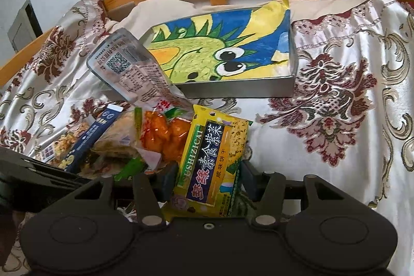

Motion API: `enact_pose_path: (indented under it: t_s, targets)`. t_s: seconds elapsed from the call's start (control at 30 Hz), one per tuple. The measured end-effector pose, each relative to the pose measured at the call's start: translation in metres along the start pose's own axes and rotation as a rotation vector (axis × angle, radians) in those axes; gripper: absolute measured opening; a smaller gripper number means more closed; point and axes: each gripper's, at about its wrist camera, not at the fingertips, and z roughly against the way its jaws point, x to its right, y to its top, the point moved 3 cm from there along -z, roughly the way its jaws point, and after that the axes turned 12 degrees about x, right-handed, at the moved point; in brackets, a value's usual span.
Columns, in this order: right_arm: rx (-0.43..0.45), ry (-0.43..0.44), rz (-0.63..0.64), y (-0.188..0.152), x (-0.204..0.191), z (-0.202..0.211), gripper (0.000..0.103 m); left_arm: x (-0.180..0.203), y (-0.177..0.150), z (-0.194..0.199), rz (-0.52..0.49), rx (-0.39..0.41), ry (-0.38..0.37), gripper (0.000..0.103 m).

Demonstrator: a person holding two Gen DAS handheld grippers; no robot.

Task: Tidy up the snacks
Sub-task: 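Grasp green tube snack with left tool while right tool grasps yellow biscuit packet, then carry both snacks over the dinosaur tin tray and open both tools inside it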

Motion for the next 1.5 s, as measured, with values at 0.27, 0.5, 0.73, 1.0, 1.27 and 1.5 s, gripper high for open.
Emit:
enact_pose_path:
  t_s: [0.27, 0.5, 0.73, 1.0, 1.27, 1.5]
  targets:
    - [-0.052, 0.076, -0.107, 0.001, 0.003, 0.009, 0.054, 0.0, -0.004, 0.022, 0.124, -0.081, -0.029, 0.019]
    - [0.005, 0.095, -0.109, 0.011, 0.003, 0.033, 0.052, 0.018, -0.004, 0.051, 0.134, -0.083, -0.07, 0.019]
    - [0.032, 0.097, -0.154, 0.019, 0.014, 0.042, 0.052, 0.033, 0.0, 0.063, 0.13, -0.068, -0.065, 0.019]
    - [0.068, 0.108, -0.202, 0.021, 0.02, 0.044, 0.052, 0.042, 0.015, 0.071, 0.117, 0.005, -0.067, 0.019]
    - [0.211, 0.052, -0.153, 0.039, 0.028, 0.029, 0.052, 0.05, 0.05, 0.066, 0.088, 0.172, -0.012, 0.019]
    - [0.319, 0.012, -0.164, 0.049, 0.054, 0.006, 0.052, 0.053, 0.095, 0.036, 0.178, 0.32, -0.052, 0.019]
